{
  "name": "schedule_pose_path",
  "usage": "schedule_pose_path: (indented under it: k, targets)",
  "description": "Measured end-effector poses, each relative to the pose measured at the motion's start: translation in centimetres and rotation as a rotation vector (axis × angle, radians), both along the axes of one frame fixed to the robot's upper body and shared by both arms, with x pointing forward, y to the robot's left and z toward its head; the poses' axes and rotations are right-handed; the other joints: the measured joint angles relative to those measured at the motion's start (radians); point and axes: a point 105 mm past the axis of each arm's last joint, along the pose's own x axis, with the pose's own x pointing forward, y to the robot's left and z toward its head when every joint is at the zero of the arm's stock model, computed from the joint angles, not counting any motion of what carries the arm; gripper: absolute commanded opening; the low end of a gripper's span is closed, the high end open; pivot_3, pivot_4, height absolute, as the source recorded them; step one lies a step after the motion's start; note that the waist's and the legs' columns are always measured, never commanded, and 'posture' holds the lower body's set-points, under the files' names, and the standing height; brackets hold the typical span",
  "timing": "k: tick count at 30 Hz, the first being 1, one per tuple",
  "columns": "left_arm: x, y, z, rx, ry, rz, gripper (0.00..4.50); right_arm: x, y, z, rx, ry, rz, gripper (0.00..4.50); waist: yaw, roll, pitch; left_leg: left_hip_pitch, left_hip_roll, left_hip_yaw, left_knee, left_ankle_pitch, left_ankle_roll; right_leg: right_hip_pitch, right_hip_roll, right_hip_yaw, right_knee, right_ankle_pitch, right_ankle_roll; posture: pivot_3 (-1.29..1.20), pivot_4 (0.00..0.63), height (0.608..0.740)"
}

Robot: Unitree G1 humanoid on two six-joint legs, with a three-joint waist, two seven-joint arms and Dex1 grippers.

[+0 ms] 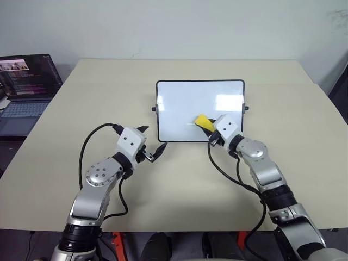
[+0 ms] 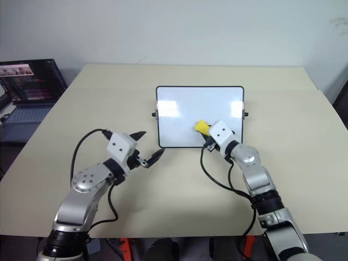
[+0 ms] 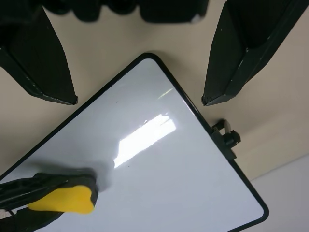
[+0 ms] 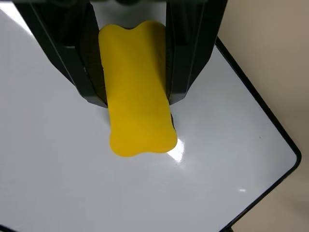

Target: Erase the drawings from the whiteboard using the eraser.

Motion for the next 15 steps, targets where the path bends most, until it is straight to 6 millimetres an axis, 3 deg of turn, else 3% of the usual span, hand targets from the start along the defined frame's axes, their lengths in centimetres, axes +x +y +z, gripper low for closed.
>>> schedule_pose_path:
  k: [9,15]
  targets:
    - [0.3,-0.2,-0.2,-0.001,0.011,-0.012,4.50,-2.5,-2.8,1.2,0.034,0.096,-0.077,1.34,0.000,0.000,0.000,0.000,0.000,0.000,0.000,0.000,0.000,0.000,0.000,0.000,0.000,0.000,0.000,0.00,0.150,0.740]
    - [0.3,-0.3,-0.3,0.001,0.018,-0.025,4.50,-3.1,-5.8,1.8,0.045,0.133,-0.193,1.34,0.001,0.000,0.000,0.000,0.000,0.000,0.000,0.000,0.000,0.000,0.000,0.000,0.000,0.000,0.000,0.00,0.150,0.740]
